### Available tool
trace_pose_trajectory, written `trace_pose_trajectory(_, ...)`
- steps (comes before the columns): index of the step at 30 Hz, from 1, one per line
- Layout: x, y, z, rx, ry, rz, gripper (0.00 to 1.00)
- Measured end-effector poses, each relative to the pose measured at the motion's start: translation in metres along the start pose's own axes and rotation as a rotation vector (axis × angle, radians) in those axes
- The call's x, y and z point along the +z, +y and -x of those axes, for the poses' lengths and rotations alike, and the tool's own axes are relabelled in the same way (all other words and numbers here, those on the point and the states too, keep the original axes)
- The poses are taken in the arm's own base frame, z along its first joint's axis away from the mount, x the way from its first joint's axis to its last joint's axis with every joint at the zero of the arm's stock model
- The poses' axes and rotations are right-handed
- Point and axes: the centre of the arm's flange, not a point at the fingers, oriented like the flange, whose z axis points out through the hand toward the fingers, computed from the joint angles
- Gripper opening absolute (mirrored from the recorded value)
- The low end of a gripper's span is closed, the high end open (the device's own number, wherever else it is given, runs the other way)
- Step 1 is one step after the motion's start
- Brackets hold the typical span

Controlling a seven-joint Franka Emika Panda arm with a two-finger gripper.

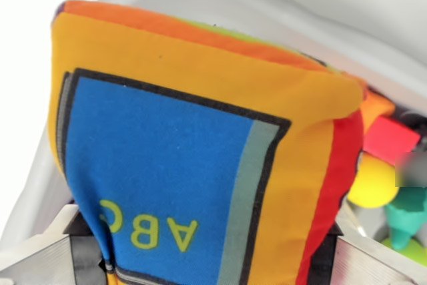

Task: Pick an object from the bin

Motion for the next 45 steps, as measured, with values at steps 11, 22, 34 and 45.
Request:
trace_pose_trajectory(11,-0.037,0.0,0.0,-0.001,-0.001,0.0,0.0)
trace_pose_trajectory(22,-0.061,0.0,0.001,-0.001,-0.002,0.001,0.0)
trace_pose_trajectory(34,-0.068,-0.001,0.001,-0.001,-0.002,0.001,0.0)
trace_pose_trajectory(45,-0.068,-0.001,0.001,-0.001,-0.001,0.001,0.0)
